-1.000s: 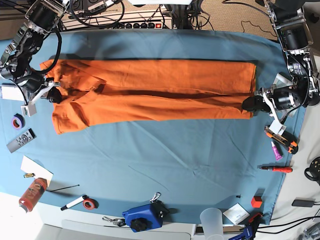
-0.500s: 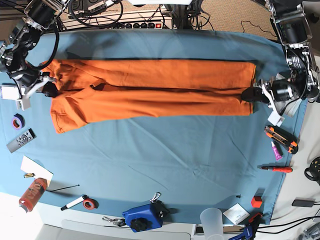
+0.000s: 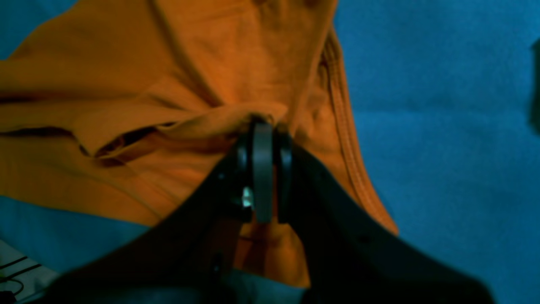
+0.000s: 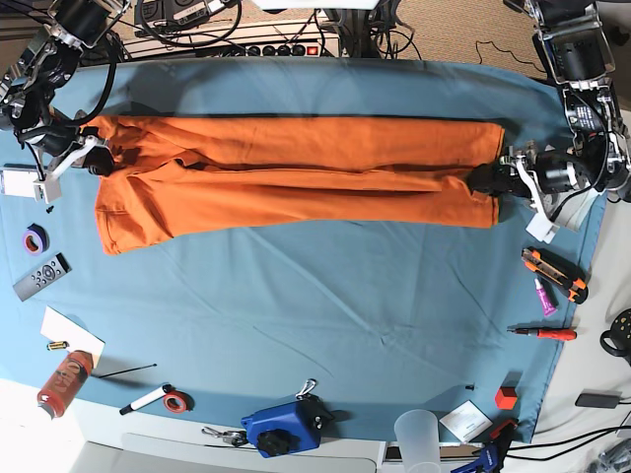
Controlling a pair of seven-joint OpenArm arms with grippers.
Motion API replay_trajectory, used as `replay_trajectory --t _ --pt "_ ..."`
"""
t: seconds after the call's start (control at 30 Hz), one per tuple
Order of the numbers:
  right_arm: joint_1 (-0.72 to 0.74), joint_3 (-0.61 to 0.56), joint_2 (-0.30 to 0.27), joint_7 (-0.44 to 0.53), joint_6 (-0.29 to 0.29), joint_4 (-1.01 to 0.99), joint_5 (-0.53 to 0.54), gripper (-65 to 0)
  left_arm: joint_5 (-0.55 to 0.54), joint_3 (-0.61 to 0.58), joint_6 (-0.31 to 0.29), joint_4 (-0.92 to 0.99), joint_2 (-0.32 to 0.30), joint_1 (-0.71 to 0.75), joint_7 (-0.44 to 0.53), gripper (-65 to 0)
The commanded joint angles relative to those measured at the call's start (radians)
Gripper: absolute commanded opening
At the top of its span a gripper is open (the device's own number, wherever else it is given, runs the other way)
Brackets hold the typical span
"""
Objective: Layout the t-shirt on the table in an organized manner, then fold the t-shirt properly
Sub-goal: 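Fold the shirt lengthwise in half, hem toward collar, with both grippers, then release and regrasp the folded shirt end with the left gripper, straightening it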
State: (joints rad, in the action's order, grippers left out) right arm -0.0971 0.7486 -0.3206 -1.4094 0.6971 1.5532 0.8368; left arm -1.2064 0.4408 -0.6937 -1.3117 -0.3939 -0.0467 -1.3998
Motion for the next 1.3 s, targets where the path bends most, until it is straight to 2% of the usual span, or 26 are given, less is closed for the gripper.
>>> replay_trajectory --t 0.0,0.07,0.2,0.33,0.57,0.63,0.77,0.9,1.1,1.27 --pt "0.008 0.004 -0.023 0.013 0.001 0.018 0.012 -63.4 -0.059 0.008 -0.004 -0.018 -0.019 -0.014 0.004 -37.9" --pt "0.008 0.004 -0.023 0.013 0.001 0.018 0.012 -61.4 -0.087 0.008 -0.004 -0.018 -0.02 -0.014 0.004 -37.9" --pt "0.008 0.004 -0.023 0.013 0.001 0.018 0.035 -61.3 -0.09 0.008 -0.004 -0.018 -0.022 -0.014 0.004 -37.9" --pt "0.008 0.004 -0.023 0.013 0.001 0.018 0.068 -61.3 -0.138 0.019 0.016 -0.034 -0.028 -0.005 0.004 -37.9" --pt "0.008 0.004 -0.023 0.013 0.001 0.018 0.068 -61.2 -0.142 0.184 0.016 -0.158 -0.036 0.09 0.004 -37.9" --pt "0.008 0.004 -0.023 0.013 0.001 0.018 0.074 -59.3 -0.142 0.23 0.016 -0.201 -0.036 0.124 0.004 -37.9" --pt "0.008 0.004 -0.023 0.013 0.001 0.018 0.095 -59.1 -0.13 0.256 0.014 -0.261 -0.032 0.146 0.004 -37.9" --pt "0.008 0.004 -0.023 0.013 0.001 0.018 0.13 -59.1 0.015 0.217 0.019 -0.271 0.014 0.071 0.037 -37.9" --pt "0.009 0.004 -0.023 0.013 0.001 0.018 0.169 -59.1 0.297 0.013 0.117 -0.271 0.05 -0.039 0.156 -38.0" --pt "0.009 0.004 -0.023 0.013 0.001 0.018 0.169 -59.1 0.431 -0.135 0.195 -0.271 0.05 -0.051 0.131 -38.0"
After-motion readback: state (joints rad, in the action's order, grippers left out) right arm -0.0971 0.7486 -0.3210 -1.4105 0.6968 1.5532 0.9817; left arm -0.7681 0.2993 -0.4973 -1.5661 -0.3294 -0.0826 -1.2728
